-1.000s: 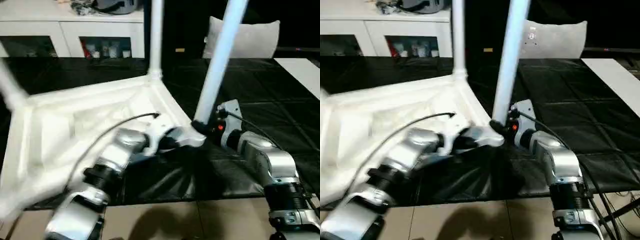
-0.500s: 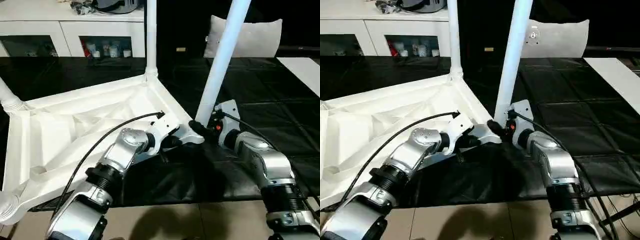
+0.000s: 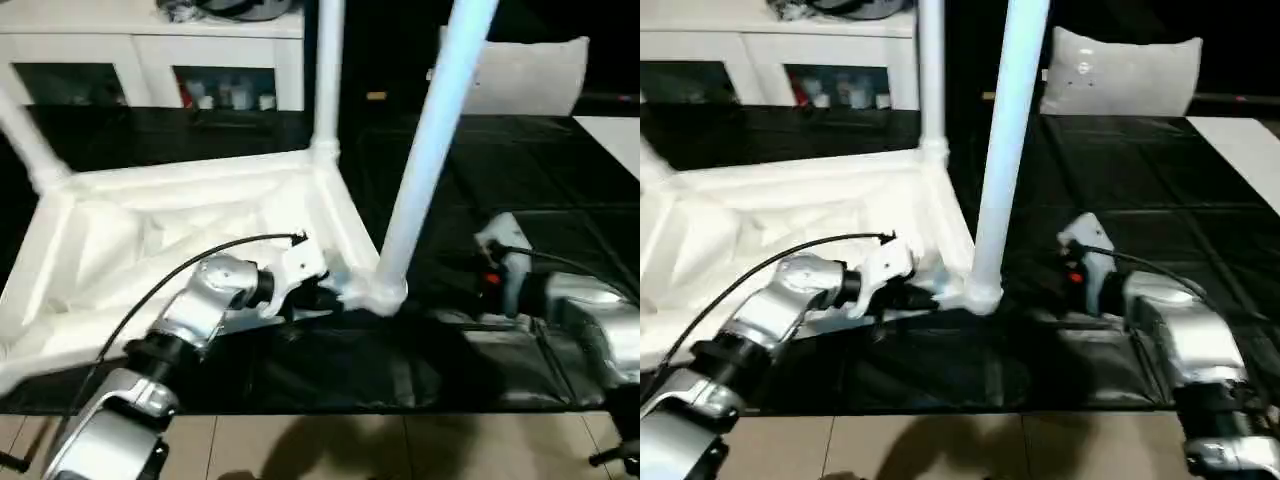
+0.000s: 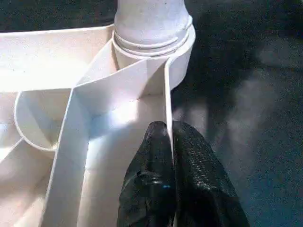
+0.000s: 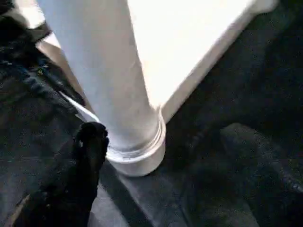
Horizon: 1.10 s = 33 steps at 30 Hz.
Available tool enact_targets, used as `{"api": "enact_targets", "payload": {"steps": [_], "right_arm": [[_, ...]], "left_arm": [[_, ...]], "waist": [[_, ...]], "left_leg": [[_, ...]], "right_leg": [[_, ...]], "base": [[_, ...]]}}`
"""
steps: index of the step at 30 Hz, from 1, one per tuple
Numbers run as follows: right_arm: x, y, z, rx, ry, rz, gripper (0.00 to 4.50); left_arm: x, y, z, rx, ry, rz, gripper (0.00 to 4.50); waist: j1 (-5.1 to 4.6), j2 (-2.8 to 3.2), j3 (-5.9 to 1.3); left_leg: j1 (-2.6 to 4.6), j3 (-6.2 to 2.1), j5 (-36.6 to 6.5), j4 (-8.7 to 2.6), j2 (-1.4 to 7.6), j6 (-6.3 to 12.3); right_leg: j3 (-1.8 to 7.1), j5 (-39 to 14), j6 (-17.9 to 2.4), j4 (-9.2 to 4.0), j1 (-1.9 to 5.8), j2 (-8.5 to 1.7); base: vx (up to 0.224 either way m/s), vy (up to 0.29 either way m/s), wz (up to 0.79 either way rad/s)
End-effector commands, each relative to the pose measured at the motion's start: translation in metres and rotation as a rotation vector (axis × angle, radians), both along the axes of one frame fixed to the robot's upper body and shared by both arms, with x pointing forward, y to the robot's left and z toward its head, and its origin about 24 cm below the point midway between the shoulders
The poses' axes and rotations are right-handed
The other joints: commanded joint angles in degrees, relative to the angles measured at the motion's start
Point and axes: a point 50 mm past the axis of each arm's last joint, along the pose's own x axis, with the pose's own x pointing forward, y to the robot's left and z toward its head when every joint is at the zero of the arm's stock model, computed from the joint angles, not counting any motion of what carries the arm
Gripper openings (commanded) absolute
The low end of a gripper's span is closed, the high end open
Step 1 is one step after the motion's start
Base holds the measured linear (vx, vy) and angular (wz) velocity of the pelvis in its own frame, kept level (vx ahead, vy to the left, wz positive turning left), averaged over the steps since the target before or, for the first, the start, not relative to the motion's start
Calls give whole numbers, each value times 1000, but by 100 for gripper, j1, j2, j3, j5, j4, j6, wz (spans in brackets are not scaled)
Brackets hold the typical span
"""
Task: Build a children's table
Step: Rotate leg to tighten
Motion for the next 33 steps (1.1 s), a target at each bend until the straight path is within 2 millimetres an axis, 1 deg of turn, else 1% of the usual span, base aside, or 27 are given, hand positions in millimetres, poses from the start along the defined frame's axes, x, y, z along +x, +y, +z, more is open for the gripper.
{"api": "enact_targets", "payload": {"steps": [1, 2, 4, 5, 6, 8, 9, 10, 11, 12, 13, 15, 16, 17, 18, 20, 22, 23, 24, 26, 28, 29, 30, 31, 32, 33], "right_arm": [[-1, -1, 9, 23, -41, 50, 414], [-1, -1, 9, 28, -37, 61, 414], [-4, 2, 8, 49, -18, 110, 388], [-5, 3, 7, 57, -10, 128, 388], [-7, 6, 6, 70, 4, 156, 368], [-10, 13, 2, 92, 33, 201, 347], [-10, 13, 2, 92, 33, 201, 340], [-10, 16, -2, 93, 47, 215, 333], [-9, 18, -5, 89, 51, 219, 323], [-9, 19, -6, 82, 49, 217, 323], [-7, 19, -9, 68, 45, 207, 302], [-7, 19, -11, 65, 53, 208, 296], [-7, 19, -11, 65, 56, 210, 280], [-8, 19, -12, 67, 62, 216, 280], [-8, 20, -12, 69, 66, 221, 262], [-10, 21, -12, 82, 77, 233, 257], [-10, 21, -12, 87, 79, 237, 231], [-10, 21, -13, 88, 80, 237, 218], [-11, 23, -13, 98, 83, 242, 218], [-11, 24, -14, 113, 86, 244, 204], [-13, 28, -14, 138, 86, 245, 200], [-13, 33, -14, 159, 86, 236, 200], [-13, 37, -14, 176, 85, 227, 196], [-7, 49, -17, 172, 84, 135, 196], [-7, 49, -17, 172, 84, 135, 196], [-2, 56, -20, 154, 82, 71, 195]], "left_arm": [[-9, -6, -3, 32, 31, -119, 0], [-10, -5, -4, 36, 33, -125, 0], [-10, -5, -4, 44, 35, -142, 0], [-10, -5, -4, 45, 35, -148, 0], [-11, -6, -3, 44, 37, -158, 0], [-12, -8, -2, 37, 40, -181, 0], [-12, -8, -2, 37, 40, -181, 0], [-13, -10, -1, 32, 45, -196, 0], [-13, -10, -1, 30, 46, -201, 0], [-13, -10, -1, 30, 46, -203, 0], [-13, -11, -1, 30, 45, -203, 0], [-13, -11, -1, 29, 42, -203, 0], [-13, -11, -1, 29, 41, -203, 0], [-13, -10, -1, 30, 41, -203, 0], [-13, -10, -2, 30, 41, -203, 0], [-13, -9, -2, 33, 41, -202, 0], [-14, -9, -2, 34, 41, -201, 0], [-14, -9, -2, 34, 41, -201, 0], [-14, -9, -3, 29, 43, -197, 0], [-14, -10, -2, 16, 47, -191, 0], [-13, -13, -1, -11, 58, -175, 0], [-11, -15, -1, -14, 55, -151, 0], [-10, -16, -1, -15, 52, -128, 0], [-2, -23, -2, -27, 41, -10, 0], [-2, -23, -2, -27, 41, -10, 0], [3, -27, -2, -38, 37, 61, 0]], "waist": [[17, -87, -359], [28, -91, -357], [43, -91, -356], [54, -96, -355], [58, -96, -357], [75, -100, -364], [77, -101, -364], [87, -100, -366], [103, -89, -370], [107, -93, -373], [119, -89, -376], [125, -93, -371], [125, -94, -372], [127, -93, -370], [127, -106, -372], [128, -106, -369], [132, -107, -372], [132, -104, -374], [132, -106, -377], [128, -115, -374], [128, -119, -372], [121, -141, -369], [126, -131, -366], [116, -126, -357], [84, -127, -337], [83, -124, -343]], "left_leg": [[-3, 41, -888, -311, 109, 462], [1, 43, -918, -310, 110, 450], [1, 40, -952, -314, 111, 453], [-2, 39, -951, -311, 110, 444], [-5, 40, -944, -310, 110, 438], [-10, 37, -895, -308, 108, 451], [-13, 40, -879, -304, 107, 452], [-14, 40, -857, -303, 109, 444], [-6, 39, -841, -304, 113, 435], [-7, 39, -825, -302, 115, 425], [0, 37, -805, -304, 117, 405], [-1, 41, -830, -304, 112, 383], [-4, 37, -832, -305, 112, 375], [-3, 38, -848, -307, 110, 378], [-8, 37, -856, -305, 107, 385], [-13, 36, -865, -305, 105, 393], [-12, 35, -847, -305, 107, 392], [-10, 35, -838, -303, 108, 391], [-13, 36, -806, -300, 107, 397], [-16, 37, -793, -299, 105, 409], [-21, 41, -803, -297, 100, 406], [-22, 43, -792, -301, 98, 405], [-22, 37, -799, -303, 100, 403], [-18, 37, -818, -311, 99, 379], [-26, 32, -868, -324, 81, 309], [-14, 24, -920, -325, 81, 263]], "right_leg": [[220, -1555, -1048, -403, 310, -327], [220, -1570, -1058, -405, 310, -326], [215, -1576, -1061, -403, 318, -321], [213, -1601, -1049, -405, 317, -322], [214, -1597, -1045, -402, 321, -323], [211, -1588, -1028, -395, 326, -323], [212, -1574, -1032, -396, 323, -321], [214, -1561, -1035, -391, 321, -324], [214, -1543, -1046, -389, 314, -327], [215, -1520, -1053, -386, 312, -330], [216, -1461, -1079, -376, 311, -325], [217, -1422, -1112, -375, 308, -324], [216, -1379, -1121, -364, 318, -323], [215, -1386, -1117, -369, 319, -321], [214, -1403, -1096, -367, 329, -323], [212, -1493, -1047, -377, 330, -326], [212, -1531, -1021, -379, 327, -329], [213, -1517, -1025, -376, 325, -328], [215, -1449, -1039, -368, 327, -326], [211, -1440, -1043, -367, 326, -324], [211, -1507, -1032, -375, 329, -328], [212, -1544, -1001, -379, 330, -320], [211, -1582, -991, -378, 325, -326], [209, -1679, -952, -394, 318, -322], [196, -1880, -899, -420, 307, -313], [191, -2028, -852, -432, 313, -330]], "base": [[0, 0, 0], [0, 0, 0], [0, 0, 0], [0, 0, 0], [0, 0, 0], [0, 0, 0], [0, 0, 0], [0, 0, 0], [0, 0, 0], [0, 0, 0], [0, 0, 0], [0, 0, 0], [0, 0, 0], [0, 0, 0], [0, 0, 0], [0, 0, 0], [0, 0, 0], [0, 0, 0], [0, 0, 0], [0, 0, 0], [0, 0, 0], [0, 0, 0], [0, 0, 0], [0, 0, 0], [0, 0, 0], [0, 0, 0]]}}
